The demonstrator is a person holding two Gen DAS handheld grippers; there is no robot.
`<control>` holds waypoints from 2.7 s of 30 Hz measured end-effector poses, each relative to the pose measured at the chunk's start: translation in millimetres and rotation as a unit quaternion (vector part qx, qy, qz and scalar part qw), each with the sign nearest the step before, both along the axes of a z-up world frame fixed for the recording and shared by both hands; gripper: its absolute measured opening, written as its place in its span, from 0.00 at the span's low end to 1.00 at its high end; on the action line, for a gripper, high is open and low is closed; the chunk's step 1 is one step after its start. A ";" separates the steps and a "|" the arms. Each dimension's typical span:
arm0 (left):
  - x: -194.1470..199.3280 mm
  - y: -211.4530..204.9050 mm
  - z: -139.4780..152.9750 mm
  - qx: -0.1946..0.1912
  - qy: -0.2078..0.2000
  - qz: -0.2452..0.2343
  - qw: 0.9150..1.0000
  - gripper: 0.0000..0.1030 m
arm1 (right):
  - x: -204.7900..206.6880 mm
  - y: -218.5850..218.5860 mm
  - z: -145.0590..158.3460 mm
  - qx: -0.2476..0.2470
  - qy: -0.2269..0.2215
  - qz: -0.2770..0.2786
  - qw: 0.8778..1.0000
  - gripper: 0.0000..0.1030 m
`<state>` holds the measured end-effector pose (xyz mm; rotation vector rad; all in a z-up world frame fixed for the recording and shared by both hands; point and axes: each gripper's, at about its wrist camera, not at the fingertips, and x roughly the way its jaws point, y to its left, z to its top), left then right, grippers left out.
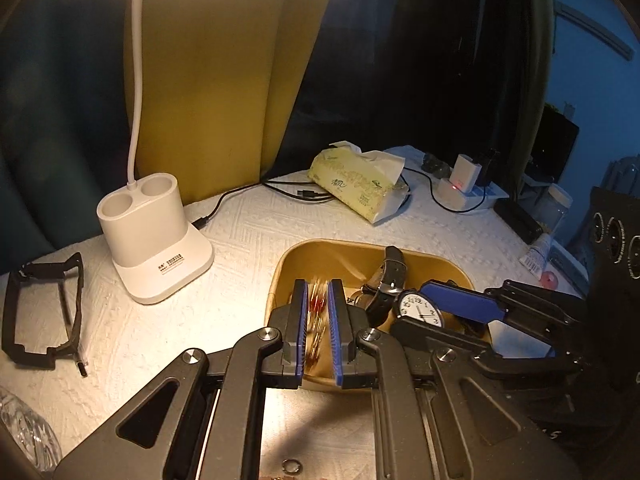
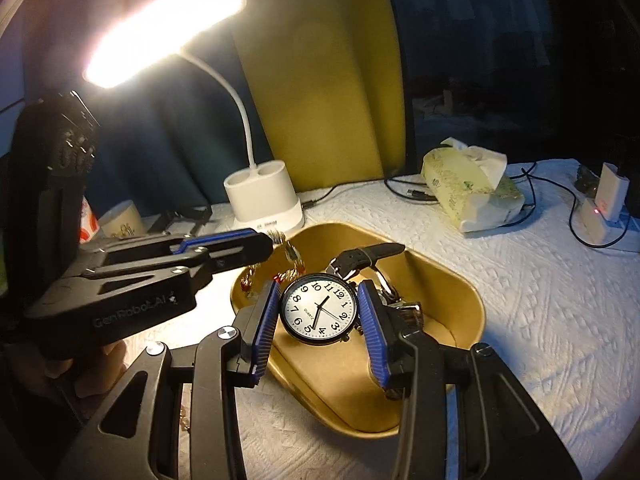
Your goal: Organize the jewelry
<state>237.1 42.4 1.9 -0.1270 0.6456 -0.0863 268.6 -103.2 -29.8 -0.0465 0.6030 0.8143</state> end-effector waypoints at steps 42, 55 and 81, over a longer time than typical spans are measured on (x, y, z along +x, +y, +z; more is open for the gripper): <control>-116.0 49.5 -4.3 -0.023 0.003 0.063 0.998 0.30 | -80.1 -9.7 -7.6 -0.054 0.008 -0.030 0.998 0.51; -138.9 81.8 -23.7 -0.046 0.013 0.087 0.995 0.31 | -88.5 31.2 -41.5 -0.107 0.049 0.007 0.993 0.48; -130.9 61.6 -33.3 -0.026 0.032 0.075 0.996 0.30 | -100.1 20.9 -36.1 -0.094 0.032 0.025 0.995 0.05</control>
